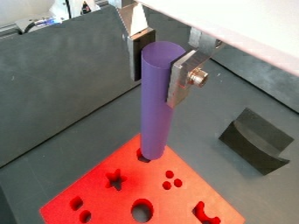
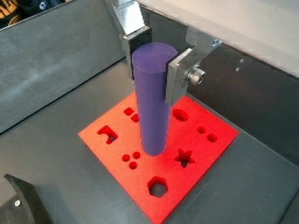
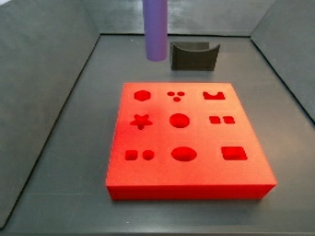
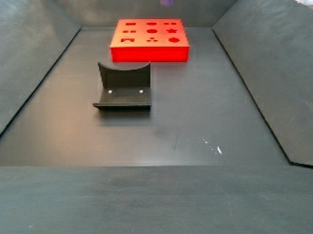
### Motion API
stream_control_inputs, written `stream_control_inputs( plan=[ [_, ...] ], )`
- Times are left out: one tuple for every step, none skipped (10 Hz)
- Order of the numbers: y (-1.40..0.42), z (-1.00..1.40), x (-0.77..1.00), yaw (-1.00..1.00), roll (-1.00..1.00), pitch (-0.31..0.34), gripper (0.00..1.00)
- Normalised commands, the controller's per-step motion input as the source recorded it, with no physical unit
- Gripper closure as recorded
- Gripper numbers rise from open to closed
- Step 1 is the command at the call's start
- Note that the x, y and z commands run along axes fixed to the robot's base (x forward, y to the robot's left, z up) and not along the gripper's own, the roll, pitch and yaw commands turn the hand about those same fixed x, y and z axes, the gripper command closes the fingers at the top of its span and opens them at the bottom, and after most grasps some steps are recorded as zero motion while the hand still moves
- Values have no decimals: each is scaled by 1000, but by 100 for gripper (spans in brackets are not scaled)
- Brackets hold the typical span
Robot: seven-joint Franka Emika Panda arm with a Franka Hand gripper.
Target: Insert the round object.
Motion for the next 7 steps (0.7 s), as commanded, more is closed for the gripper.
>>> stream_control_inputs(
  plan=[
    [-320, -591, 471, 31, 160, 0, 100],
    [-429, -643, 686, 120, 141, 0, 100],
    [-517, -509, 860, 86, 31, -6, 100],
    [-374, -440, 860, 43, 66, 0, 100],
    [-349, -297, 823, 57, 131, 3, 100],
    [-334, -269, 786, 43, 147, 34, 100],
    [-211, -254, 694, 0, 83, 34, 100]
  ],
)
